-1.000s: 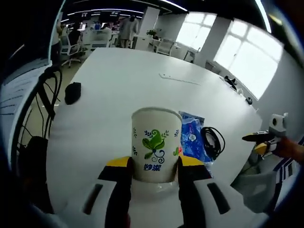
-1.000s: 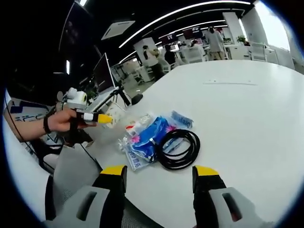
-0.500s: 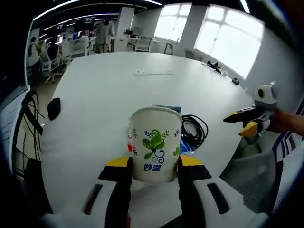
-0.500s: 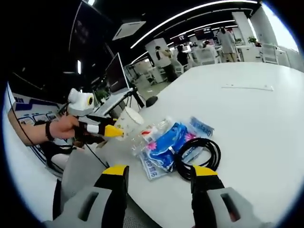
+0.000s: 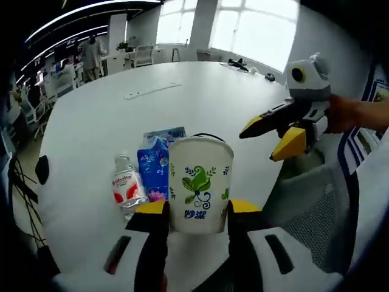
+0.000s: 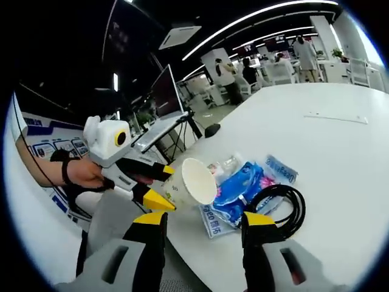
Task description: Arrange the tabletop items into an orderly group along one side of the table until the central work area is clear of visible clutter.
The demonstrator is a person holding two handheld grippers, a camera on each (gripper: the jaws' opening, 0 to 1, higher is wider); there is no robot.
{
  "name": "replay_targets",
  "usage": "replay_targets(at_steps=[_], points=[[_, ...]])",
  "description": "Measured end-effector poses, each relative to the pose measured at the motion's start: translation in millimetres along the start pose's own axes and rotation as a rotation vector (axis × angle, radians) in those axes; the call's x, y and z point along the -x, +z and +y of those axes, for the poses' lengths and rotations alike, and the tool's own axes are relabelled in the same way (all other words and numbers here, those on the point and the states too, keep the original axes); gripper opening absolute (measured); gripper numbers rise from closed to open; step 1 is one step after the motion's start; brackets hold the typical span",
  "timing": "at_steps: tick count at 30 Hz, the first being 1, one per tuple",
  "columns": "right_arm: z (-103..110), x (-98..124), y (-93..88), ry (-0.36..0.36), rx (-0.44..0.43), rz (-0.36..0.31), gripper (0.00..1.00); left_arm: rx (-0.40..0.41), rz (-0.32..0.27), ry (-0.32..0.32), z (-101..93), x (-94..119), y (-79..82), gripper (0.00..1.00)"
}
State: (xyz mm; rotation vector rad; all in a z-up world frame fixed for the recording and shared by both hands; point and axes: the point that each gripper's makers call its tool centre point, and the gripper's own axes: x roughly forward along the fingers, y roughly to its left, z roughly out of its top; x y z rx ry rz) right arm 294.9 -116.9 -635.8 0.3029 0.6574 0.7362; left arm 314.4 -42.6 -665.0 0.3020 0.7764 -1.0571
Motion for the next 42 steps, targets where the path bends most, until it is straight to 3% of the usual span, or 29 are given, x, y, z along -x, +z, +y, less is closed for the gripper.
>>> replay_targets(at_steps=[8, 16, 21, 30, 37, 42], points=[[15, -3, 1.7, 0.058, -0.016, -0.008, 0.46, -0.096, 0.013, -0.009, -10.7, -2, 2.6, 0.37], [28, -12, -6.3, 0.12, -0.062, -0.008, 0.4, -0.207, 0.039, -0.061, -33.0, -5, 0.1, 0.37], [35, -16, -7.7, 0.16, -0.113, -0.024, 0.34, -0.317, 0.058, -0.08, -42.8, -5, -1.5, 0.37], [43, -16, -7.5, 0.203, -0.119, -0.018, 0.09, -0.331, 0.051, -0.098, -52.6, -5, -2.1, 0.37], [56, -16, -4.9, 0.262, -0.128, -0.016, 0.01, -0.312, 0.039, -0.1, -54.2, -5, -2.4, 0.37], [61, -20, -4.7, 0.27, -0.123, -0.009, 0.0, -0.297, 0.033, -0.095, -53.5, -5, -4.1, 0.37]])
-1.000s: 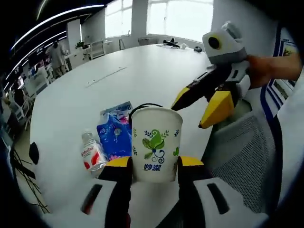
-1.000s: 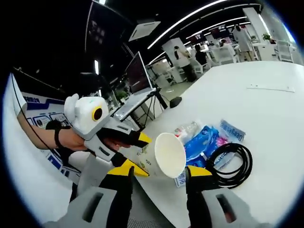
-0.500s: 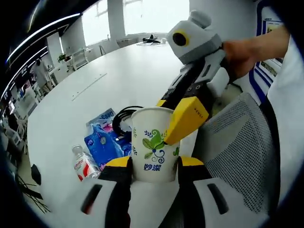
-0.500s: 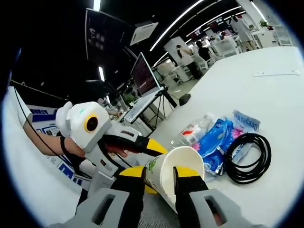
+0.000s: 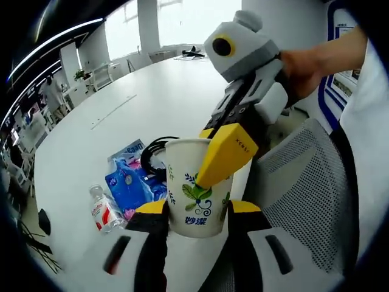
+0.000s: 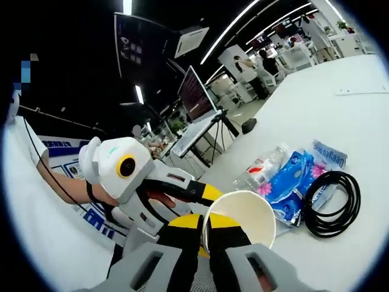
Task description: Arrange the tabletop items into an orderly group along one side of the table until the central work area is clear of visible clutter.
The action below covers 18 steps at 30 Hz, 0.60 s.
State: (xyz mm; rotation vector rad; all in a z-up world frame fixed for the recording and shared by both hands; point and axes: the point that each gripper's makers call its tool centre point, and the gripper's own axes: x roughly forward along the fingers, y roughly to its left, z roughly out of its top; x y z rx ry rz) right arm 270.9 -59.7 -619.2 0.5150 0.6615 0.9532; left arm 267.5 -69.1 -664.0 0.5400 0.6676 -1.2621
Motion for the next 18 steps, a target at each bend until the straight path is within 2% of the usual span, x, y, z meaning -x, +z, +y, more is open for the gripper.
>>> replay_targets(at_steps=[18], points=[[0.1, 1.2, -1.6, -0.022, -0.002, -0.013, 0.0, 0.065, -0.017, 0.028, -0.3, 1.4, -2.9, 0.38]])
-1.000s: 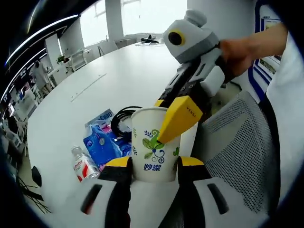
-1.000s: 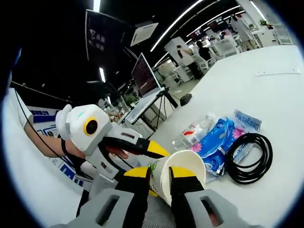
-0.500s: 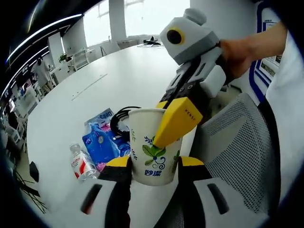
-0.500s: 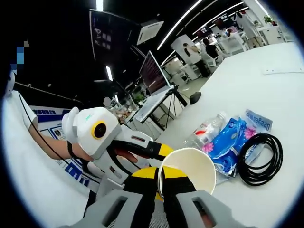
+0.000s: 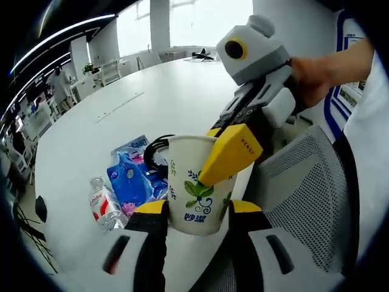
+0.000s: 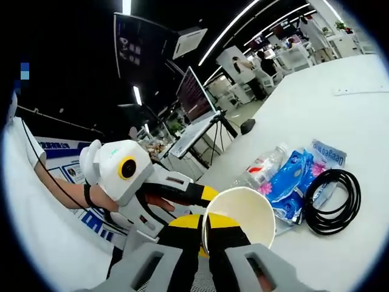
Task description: Arrange the tabletop items into an orderly group along one side of the table until the central work area is clear of visible clutter.
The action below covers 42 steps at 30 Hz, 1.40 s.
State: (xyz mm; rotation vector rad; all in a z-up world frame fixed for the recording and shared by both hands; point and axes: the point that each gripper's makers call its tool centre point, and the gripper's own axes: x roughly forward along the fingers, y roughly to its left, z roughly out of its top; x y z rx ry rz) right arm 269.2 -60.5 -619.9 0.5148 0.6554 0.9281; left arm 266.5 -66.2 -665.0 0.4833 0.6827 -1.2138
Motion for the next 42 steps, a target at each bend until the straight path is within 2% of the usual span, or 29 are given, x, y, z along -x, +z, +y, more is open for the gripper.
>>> replay_targets(at_steps=[12, 20, 29, 42], points=[[-7, 7, -4.2, -0.035, -0.02, -0.016, 0.0, -0.004, 0.005, -0.003, -2.7, 0, -1.3, 0.36], [-14, 15, -0.4, -0.064, -0.043, -0.042, 0.0, 0.02, -0.004, -0.002, -2.8, 4, -2.3, 0.34], [-23, 23, -0.3, -0.089, -0.058, -0.048, 0.0, 0.098, -0.04, 0.011, 3.5, 9, -2.6, 0.34], [-29, 31, 0.0, -0.117, -0.072, -0.056, 0.0, 0.238, -0.113, 0.09, 34.5, 26, -7.1, 0.35]])
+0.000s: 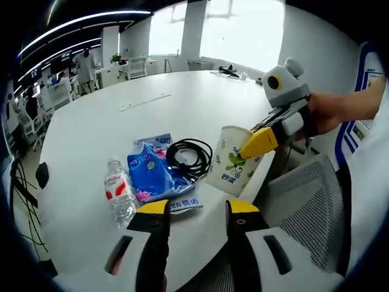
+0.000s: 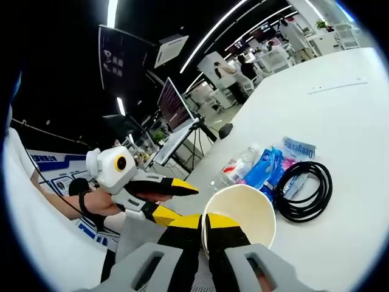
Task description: Arrange the tabletop items into an orderly group along one side of the table until the central work area is clear of visible clutter.
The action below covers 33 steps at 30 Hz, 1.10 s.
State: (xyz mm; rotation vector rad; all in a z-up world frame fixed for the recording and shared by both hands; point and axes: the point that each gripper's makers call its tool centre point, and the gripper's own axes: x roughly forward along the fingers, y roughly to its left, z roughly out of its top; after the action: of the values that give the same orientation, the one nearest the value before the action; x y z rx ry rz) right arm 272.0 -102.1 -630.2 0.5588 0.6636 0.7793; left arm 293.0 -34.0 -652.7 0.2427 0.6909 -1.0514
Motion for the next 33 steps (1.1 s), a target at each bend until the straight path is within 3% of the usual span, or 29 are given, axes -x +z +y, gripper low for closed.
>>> replay_targets(at_steps=[24, 33], points=[[-5, -2, 2.4, -0.031, -0.003, 0.015, 0.0, 0.17, -0.101, 0.111, 53.6, 22, -0.4, 0.36], [-5, -8, 4.3, -0.043, 0.0, 0.034, 0.0, 0.216, -0.121, 0.171, 76.4, 32, -8.9, 0.39]])
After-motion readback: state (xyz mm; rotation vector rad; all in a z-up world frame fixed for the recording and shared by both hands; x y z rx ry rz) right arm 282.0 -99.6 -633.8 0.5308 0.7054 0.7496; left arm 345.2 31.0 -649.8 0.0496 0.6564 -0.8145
